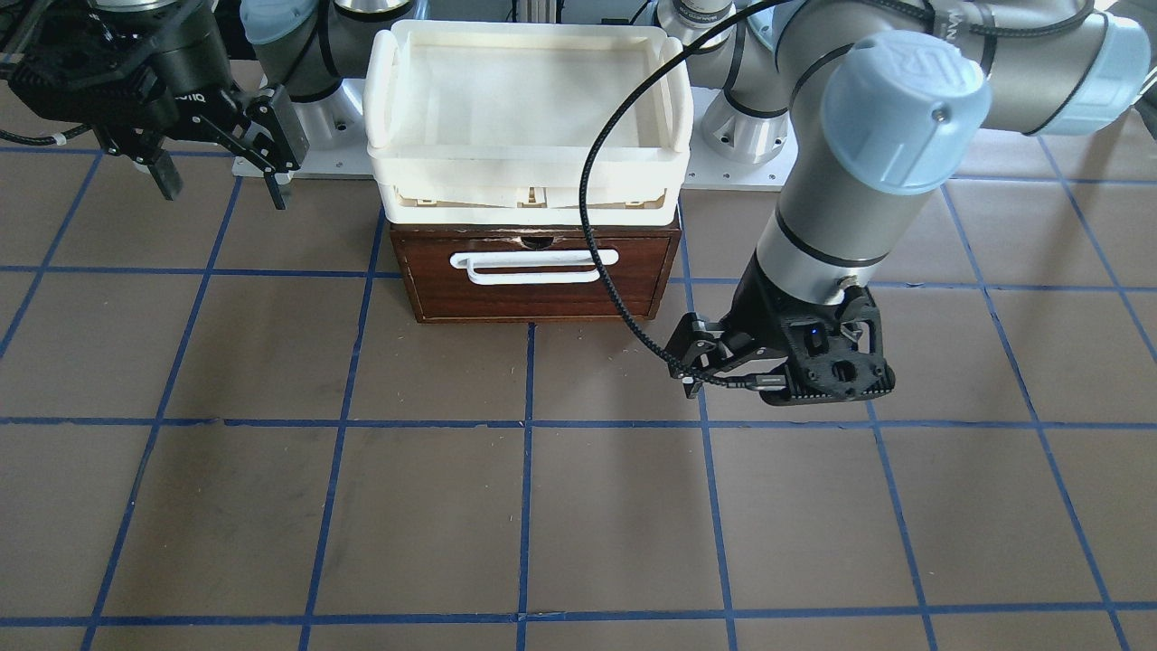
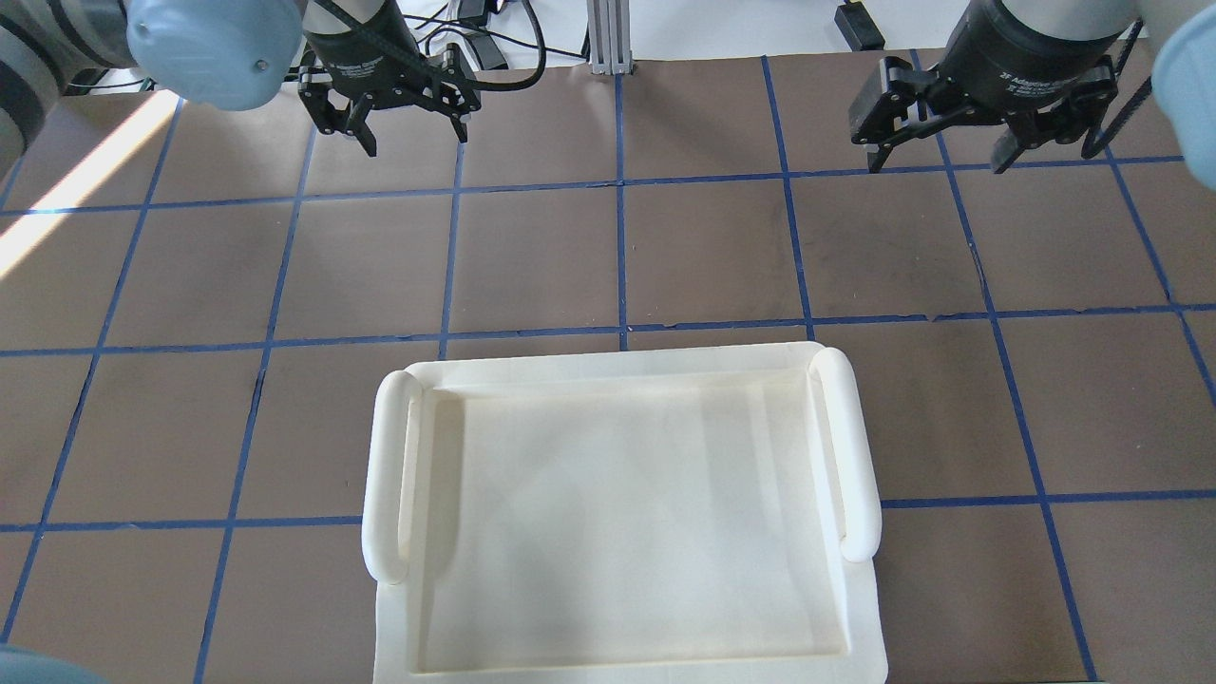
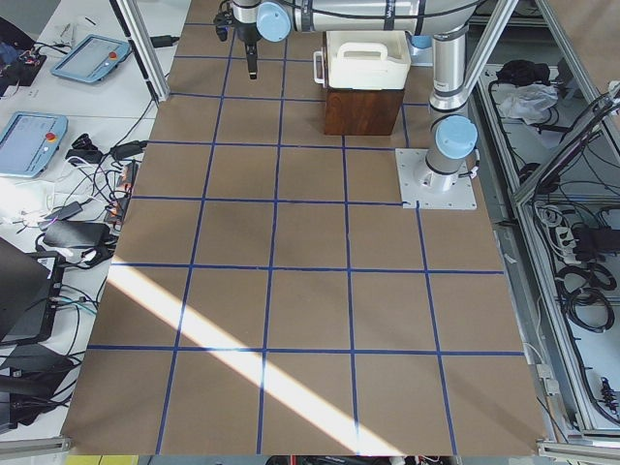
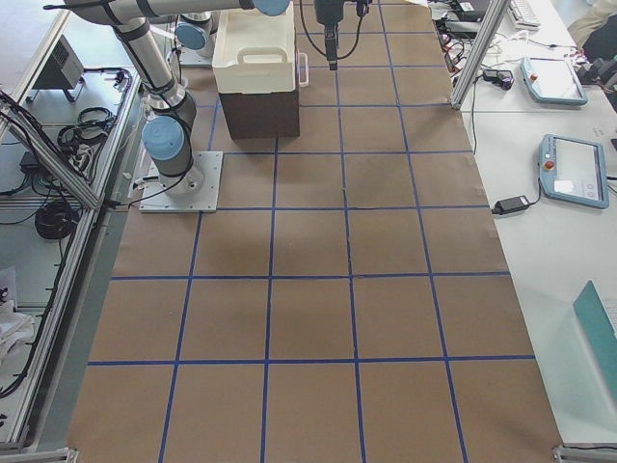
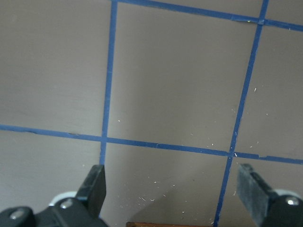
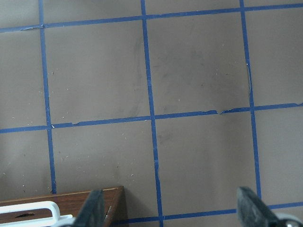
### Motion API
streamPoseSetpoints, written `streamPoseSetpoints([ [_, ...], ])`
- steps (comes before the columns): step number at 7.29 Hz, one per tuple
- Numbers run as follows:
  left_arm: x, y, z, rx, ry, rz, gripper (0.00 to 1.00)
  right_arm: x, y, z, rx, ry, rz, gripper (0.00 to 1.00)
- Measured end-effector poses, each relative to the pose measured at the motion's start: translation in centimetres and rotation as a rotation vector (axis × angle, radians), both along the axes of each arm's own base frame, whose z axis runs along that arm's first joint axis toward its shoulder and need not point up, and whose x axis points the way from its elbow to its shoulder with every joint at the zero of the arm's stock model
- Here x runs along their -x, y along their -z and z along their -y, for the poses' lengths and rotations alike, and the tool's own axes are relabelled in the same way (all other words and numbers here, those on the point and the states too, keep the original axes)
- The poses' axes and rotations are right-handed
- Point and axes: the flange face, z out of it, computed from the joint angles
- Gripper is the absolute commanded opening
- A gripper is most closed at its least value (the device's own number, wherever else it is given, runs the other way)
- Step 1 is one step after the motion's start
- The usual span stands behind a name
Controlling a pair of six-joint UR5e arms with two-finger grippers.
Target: Put scissors in drawer and close it
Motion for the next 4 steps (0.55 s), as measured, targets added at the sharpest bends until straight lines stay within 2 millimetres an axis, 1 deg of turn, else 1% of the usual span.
streamPoseSetpoints([
  [1, -2.4, -1.8, -1.0, 0.001, 0.036, 0.027, 1.0, 0.0, 0.0, 0.0, 0.0, 0.0, 0.0, 1.0],
  [2, -4.4, -3.2, -2.1, -0.01, 0.064, 0.052, 1.0, 0.0, 0.0, 0.0, 0.0, 0.0, 0.0, 1.0],
  [3, -5.6, -4.2, -3.4, -0.017, 0.074, 0.064, 1.0, 0.0, 0.0, 0.0, 0.0, 0.0, 0.0, 1.0],
  [4, -6.0, -4.7, -4.9, -0.026, 0.077, 0.065, 1.0, 0.0, 0.0, 0.0, -0.001, 0.0, 0.0, 1.0],
])
